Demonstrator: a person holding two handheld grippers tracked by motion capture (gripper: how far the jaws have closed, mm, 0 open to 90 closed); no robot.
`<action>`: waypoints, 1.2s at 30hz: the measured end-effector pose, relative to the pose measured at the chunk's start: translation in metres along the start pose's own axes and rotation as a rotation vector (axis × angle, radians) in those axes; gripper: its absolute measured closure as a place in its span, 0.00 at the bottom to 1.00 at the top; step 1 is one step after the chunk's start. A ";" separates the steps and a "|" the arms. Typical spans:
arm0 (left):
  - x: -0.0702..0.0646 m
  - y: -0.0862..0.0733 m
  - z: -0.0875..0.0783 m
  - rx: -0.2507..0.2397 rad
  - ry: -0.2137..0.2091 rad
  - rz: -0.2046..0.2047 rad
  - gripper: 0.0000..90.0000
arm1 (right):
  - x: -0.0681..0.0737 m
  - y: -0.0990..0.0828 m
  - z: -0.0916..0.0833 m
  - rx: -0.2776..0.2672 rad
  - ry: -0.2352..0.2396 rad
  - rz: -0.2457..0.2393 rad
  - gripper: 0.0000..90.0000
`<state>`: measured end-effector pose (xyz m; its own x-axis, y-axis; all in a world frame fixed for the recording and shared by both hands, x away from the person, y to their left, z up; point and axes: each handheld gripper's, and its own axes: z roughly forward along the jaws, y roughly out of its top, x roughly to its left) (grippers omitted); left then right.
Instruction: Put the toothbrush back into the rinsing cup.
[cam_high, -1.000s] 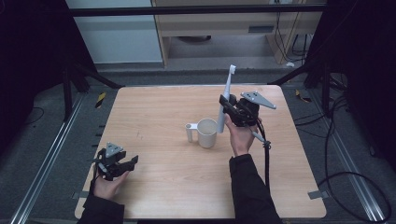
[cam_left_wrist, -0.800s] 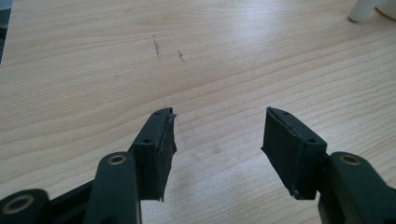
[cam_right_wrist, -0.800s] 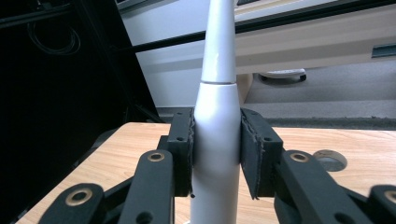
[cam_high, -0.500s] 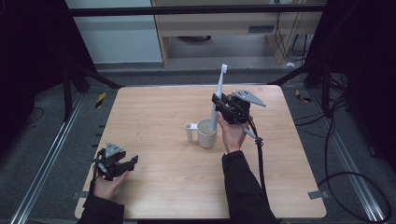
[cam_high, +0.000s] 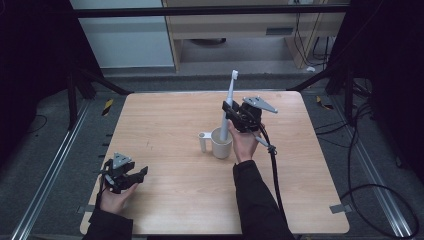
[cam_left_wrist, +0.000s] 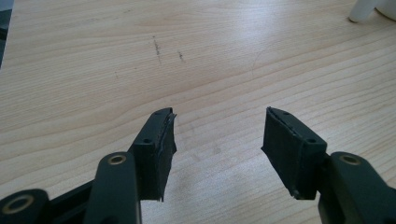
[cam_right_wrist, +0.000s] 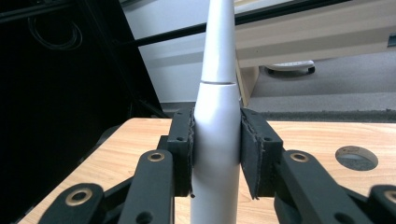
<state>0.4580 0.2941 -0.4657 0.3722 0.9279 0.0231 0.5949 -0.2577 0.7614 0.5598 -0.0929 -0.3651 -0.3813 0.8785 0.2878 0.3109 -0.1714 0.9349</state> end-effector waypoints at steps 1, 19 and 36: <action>0.000 0.000 0.000 0.000 0.000 0.000 0.47 | 0.000 -0.001 0.001 0.002 -0.001 -0.001 0.75; 0.000 0.000 0.000 -0.001 0.000 0.002 0.47 | 0.000 -0.020 0.015 0.090 -0.028 -0.022 0.75; -0.001 0.000 0.000 0.000 0.000 0.002 0.47 | 0.002 -0.037 0.019 0.171 -0.048 -0.062 0.75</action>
<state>0.4578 0.2935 -0.4655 0.3736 0.9273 0.0251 0.5937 -0.2598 0.7616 0.5642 -0.0761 -0.4029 -0.3632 0.9061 0.2168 0.4336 -0.0415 0.9002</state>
